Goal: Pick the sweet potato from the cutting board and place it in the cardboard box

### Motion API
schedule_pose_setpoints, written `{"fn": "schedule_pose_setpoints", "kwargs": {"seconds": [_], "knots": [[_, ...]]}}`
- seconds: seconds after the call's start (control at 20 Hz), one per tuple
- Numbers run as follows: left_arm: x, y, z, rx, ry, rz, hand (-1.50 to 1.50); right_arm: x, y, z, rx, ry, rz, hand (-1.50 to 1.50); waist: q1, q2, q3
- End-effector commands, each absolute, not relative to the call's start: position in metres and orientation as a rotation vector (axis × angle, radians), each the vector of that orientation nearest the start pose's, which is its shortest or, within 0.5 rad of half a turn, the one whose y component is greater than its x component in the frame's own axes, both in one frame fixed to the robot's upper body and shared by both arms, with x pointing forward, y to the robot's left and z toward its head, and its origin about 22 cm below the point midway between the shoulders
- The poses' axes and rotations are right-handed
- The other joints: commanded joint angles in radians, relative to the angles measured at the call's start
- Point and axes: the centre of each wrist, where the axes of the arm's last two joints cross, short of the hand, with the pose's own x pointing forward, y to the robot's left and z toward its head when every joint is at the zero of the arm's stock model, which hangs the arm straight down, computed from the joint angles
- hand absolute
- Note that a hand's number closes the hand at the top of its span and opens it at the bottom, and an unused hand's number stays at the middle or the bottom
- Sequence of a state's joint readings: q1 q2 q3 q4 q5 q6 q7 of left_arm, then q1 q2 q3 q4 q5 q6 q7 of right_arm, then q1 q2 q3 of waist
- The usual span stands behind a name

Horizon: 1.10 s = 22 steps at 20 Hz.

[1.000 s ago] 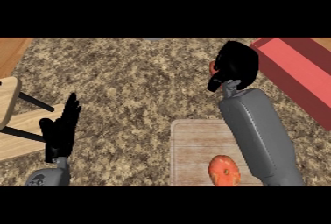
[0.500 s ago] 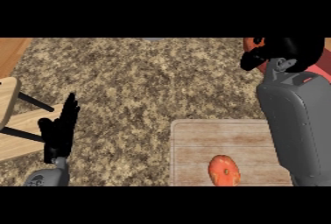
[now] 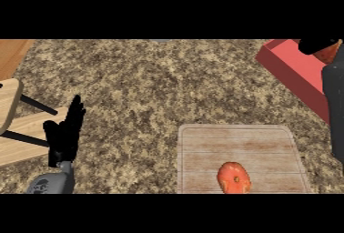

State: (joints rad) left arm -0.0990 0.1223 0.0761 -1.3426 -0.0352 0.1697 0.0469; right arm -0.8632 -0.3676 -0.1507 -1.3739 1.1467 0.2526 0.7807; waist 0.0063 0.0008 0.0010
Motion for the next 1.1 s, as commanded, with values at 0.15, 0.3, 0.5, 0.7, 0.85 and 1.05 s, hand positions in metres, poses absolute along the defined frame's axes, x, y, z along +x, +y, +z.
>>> {"fn": "schedule_pose_setpoints", "kwargs": {"seconds": [0.15, 0.3, 0.5, 0.7, 0.85, 1.05], "knots": [[0.269, 0.277, -0.027, 0.292, -1.371, 0.054, 0.0, 0.399, -0.331, 0.225, -1.444, -1.128, 0.352, 1.5, 0.006, 0.006, 0.0], [0.275, 0.271, -0.022, 0.29, -1.385, 0.068, 0.0, 0.41, -0.336, 0.21, -1.43, -1.137, 0.366, 1.5, 0.007, 0.005, -0.001], [0.274, 0.275, -0.013, 0.292, -1.394, 0.041, 0.0, 0.417, -0.377, 0.197, -1.417, -1.118, 0.36, 1.5, 0.02, 0.008, 0.0], [0.272, 0.275, -0.016, 0.272, -1.413, 0.043, 0.0, 0.412, -0.41, 0.173, -1.5, -0.996, 0.44, 1.5, 0.037, 0.016, 0.001], [0.271, 0.266, -0.025, 0.277, -1.413, 0.029, 0.0, 0.417, -0.411, 0.16, -1.417, -1.02, 0.292, 1.5, 0.036, 0.017, 0.001], [0.282, 0.267, -0.018, 0.278, -1.415, 0.03, 0.0, 0.411, -0.422, 0.141, -1.275, -1.03, 0.203, -1.5, 0.038, 0.021, 0.002]]}}
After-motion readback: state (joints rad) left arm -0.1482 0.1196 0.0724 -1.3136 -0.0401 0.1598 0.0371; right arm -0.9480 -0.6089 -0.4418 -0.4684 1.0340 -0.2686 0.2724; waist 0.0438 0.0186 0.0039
